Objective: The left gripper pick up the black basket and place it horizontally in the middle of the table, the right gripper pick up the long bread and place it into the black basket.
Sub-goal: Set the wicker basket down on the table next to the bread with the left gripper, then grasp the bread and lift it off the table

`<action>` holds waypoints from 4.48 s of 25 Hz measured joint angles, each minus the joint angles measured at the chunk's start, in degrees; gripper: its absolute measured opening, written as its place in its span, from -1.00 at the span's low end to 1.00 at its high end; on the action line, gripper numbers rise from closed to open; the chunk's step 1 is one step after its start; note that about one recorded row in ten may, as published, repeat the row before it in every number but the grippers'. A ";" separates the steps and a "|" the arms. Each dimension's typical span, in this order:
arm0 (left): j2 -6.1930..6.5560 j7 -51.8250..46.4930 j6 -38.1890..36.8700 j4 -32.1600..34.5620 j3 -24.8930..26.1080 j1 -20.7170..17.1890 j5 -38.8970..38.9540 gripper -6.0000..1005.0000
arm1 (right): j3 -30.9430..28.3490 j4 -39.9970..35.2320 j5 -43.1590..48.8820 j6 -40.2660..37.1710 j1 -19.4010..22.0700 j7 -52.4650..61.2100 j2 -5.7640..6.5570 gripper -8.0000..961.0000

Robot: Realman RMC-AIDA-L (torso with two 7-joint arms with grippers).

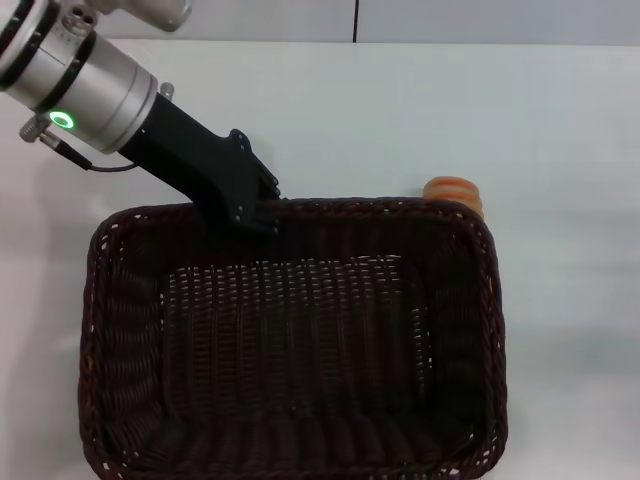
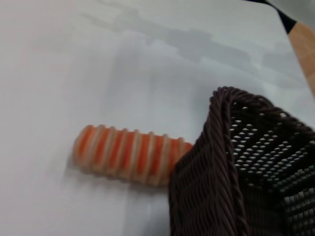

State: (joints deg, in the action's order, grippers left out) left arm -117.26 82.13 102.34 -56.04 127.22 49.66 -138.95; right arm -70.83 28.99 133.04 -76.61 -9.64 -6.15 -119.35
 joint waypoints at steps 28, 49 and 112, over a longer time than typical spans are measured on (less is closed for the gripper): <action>-0.35 2.94 -9.31 -7.21 17.51 -6.96 24.63 0.16 | 6.44 2.53 0.12 0.34 1.69 0.00 0.21 0.49; 0.58 2.12 -21.88 -8.29 23.14 -27.90 45.90 0.16 | 6.05 49.05 12.87 53.05 15.53 0.00 3.36 0.49; 0.06 10.74 -21.30 -0.73 32.30 -32.96 57.00 0.15 | -38.97 34.18 3.14 148.99 -24.86 -10.93 2.18 0.49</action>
State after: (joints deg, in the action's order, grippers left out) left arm -117.20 92.87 81.04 -56.77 159.52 16.71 -81.95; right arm -109.80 63.16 136.18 72.38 -34.50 -17.09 -117.17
